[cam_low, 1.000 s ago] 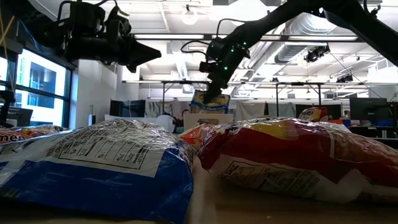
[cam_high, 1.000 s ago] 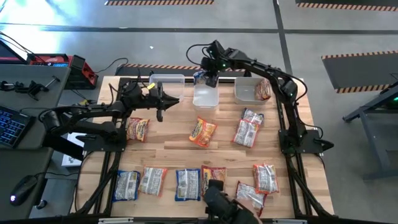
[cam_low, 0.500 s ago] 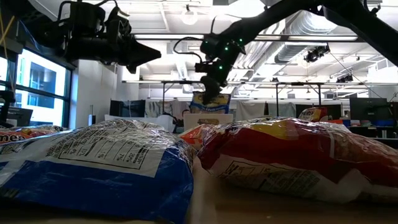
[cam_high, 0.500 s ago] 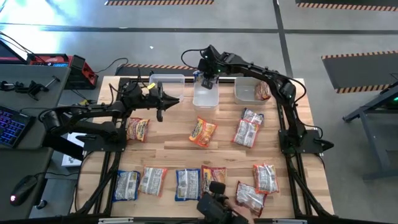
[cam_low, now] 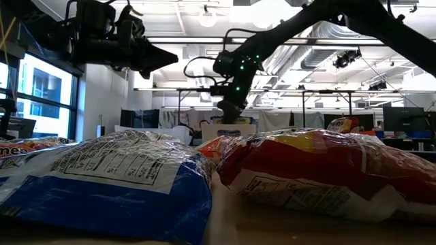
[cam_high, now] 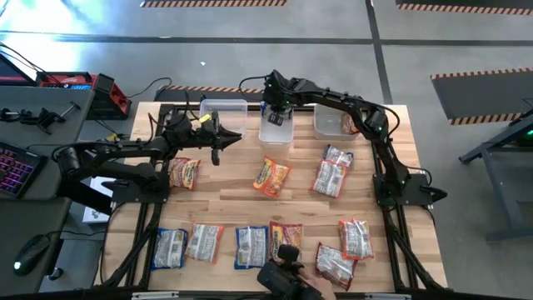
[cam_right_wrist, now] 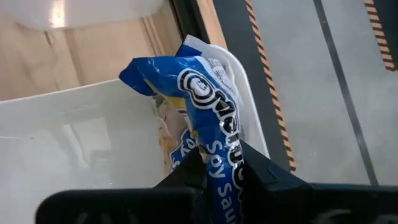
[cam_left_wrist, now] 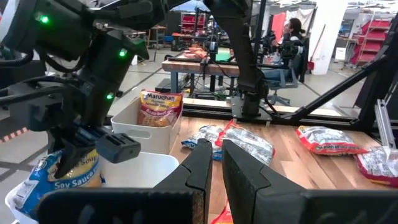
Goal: Sort Maruchan noodles
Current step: Put the blue noodle pack into the white bin
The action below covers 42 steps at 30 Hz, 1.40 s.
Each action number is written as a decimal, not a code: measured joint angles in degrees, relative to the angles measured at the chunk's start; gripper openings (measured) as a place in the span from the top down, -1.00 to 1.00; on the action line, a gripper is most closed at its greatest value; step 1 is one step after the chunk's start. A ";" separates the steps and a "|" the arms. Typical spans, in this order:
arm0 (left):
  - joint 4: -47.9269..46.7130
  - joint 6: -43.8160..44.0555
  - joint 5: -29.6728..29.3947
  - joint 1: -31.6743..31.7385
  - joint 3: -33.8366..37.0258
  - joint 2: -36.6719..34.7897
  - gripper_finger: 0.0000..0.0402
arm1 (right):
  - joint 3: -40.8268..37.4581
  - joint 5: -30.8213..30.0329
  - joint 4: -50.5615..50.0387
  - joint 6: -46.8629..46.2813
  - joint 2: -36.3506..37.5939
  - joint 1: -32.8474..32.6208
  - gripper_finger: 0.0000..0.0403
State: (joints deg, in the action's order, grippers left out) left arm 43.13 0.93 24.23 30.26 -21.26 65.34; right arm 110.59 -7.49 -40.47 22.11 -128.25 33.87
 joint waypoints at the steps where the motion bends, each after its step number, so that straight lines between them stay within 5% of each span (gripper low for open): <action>1: -0.02 -0.02 0.02 0.00 0.00 0.00 0.87 | 0.00 -0.22 0.04 0.58 0.00 -0.06 0.85; 13: -0.04 -0.09 0.00 0.00 0.00 0.00 0.87 | -0.04 2.34 1.47 5.31 0.00 -0.72 0.80; 26: -0.45 -0.09 0.01 0.00 0.00 0.00 0.87 | -0.04 1.88 1.52 2.34 0.00 -0.68 0.25; 42: -1.33 -0.60 0.02 0.00 0.00 0.00 0.87 | -0.07 2.15 3.89 3.60 1.46 0.86 0.15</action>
State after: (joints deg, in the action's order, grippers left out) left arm 41.80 0.33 24.25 30.26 -21.26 65.34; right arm 110.52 -5.34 -36.58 25.71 -126.78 34.73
